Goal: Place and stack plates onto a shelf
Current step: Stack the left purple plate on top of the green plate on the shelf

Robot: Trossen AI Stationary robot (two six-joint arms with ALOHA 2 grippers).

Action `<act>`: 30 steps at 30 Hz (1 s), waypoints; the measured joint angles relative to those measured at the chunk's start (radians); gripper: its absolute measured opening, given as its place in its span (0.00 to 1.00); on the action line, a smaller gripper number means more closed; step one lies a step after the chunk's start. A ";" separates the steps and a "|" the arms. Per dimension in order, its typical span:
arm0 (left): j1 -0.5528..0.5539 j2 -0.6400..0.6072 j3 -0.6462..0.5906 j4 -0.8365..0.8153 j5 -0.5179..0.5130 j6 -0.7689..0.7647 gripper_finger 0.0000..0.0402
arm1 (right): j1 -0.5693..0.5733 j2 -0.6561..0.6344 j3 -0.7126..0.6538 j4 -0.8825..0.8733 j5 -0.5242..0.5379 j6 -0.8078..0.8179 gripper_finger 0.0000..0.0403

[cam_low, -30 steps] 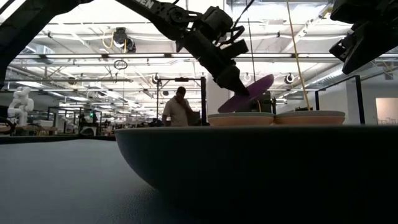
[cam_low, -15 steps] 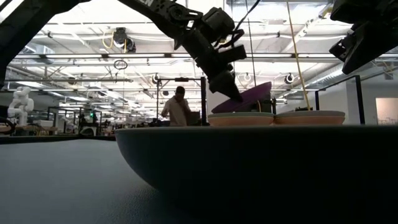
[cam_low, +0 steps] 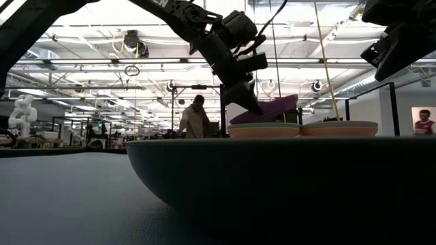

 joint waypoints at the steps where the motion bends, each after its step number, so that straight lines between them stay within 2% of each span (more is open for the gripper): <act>1: 0.000 0.000 0.000 0.001 -0.001 0.004 0.03 | 0.000 0.000 0.000 0.000 0.000 0.000 0.00; 15: 0.000 0.000 0.000 0.007 -0.006 0.036 0.06 | 0.000 0.000 0.000 0.000 0.000 0.000 0.00; 24: 0.000 0.000 -0.001 0.018 -0.021 0.027 0.19 | 0.000 0.000 0.000 0.000 0.000 0.000 0.00; 30: -0.006 -0.001 -0.001 0.018 -0.022 0.009 0.21 | 0.000 0.000 0.000 0.000 0.000 0.000 0.00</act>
